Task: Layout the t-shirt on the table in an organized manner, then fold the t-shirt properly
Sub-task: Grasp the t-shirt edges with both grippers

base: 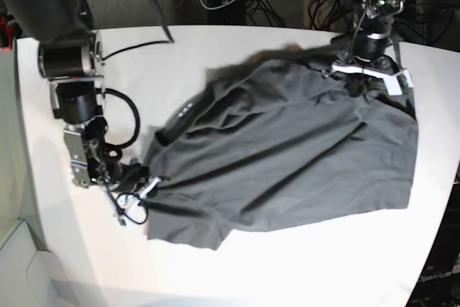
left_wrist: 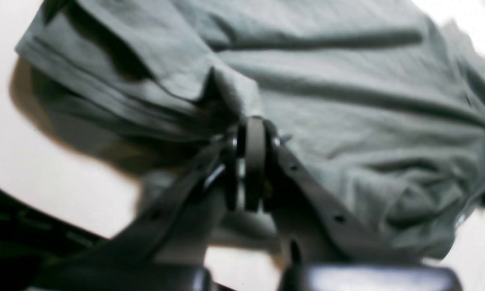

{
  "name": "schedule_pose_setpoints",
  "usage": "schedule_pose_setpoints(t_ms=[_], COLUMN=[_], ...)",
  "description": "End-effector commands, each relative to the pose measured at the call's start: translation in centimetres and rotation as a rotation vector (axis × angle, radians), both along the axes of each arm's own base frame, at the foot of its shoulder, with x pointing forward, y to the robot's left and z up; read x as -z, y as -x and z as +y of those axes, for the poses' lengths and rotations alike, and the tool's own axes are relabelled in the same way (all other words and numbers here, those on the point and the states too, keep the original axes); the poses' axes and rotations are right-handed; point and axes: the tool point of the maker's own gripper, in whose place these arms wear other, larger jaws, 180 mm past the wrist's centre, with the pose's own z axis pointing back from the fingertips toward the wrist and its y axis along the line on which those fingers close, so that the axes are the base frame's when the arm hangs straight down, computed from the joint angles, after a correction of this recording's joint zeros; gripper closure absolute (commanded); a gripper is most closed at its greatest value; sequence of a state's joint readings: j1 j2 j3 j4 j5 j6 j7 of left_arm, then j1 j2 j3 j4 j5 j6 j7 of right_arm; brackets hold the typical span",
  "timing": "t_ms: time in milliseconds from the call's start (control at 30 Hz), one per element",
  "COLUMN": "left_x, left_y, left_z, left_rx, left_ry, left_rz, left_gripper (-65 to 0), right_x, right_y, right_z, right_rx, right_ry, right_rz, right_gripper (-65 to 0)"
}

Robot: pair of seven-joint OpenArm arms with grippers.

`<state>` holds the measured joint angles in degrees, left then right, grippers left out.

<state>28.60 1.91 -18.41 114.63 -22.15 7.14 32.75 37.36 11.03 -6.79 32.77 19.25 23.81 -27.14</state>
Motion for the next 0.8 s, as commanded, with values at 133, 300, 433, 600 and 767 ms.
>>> schedule_pose_setpoints(t_ms=[133,300,433,600,767], left_x=[-0.7,-0.2,0.0,-0.1,-0.2], left_y=[-0.4,0.3,0.7,0.9,1.1], left_z=[-1.6,-1.4,-0.8,0.0,1.0], left_rx=[0.045,0.046,0.063,0.08,0.108], left_ry=[0.01,0.003,-0.021,-0.055,-0.106], left_rz=[-0.032,-0.01,0.005,0.012,0.026], left_gripper=[-0.1,-0.1,-0.1,-0.1,-0.1], right_x=[-8.4,-12.0,-14.3,-13.4,-10.0], right_y=[-5.6,-2.4,4.3,13.3,18.8], right_z=[-1.8,0.2,5.8,12.2,15.9], right_rx=[0.06,-0.076,-0.217,-0.359,-0.487], right_ry=[0.013,0.124,0.159,0.109,0.075], right_rz=[-0.194,-0.205,-0.262,-0.236,-0.135], right_gripper=[0.0,0.0,-7.7,-28.5,-44.4])
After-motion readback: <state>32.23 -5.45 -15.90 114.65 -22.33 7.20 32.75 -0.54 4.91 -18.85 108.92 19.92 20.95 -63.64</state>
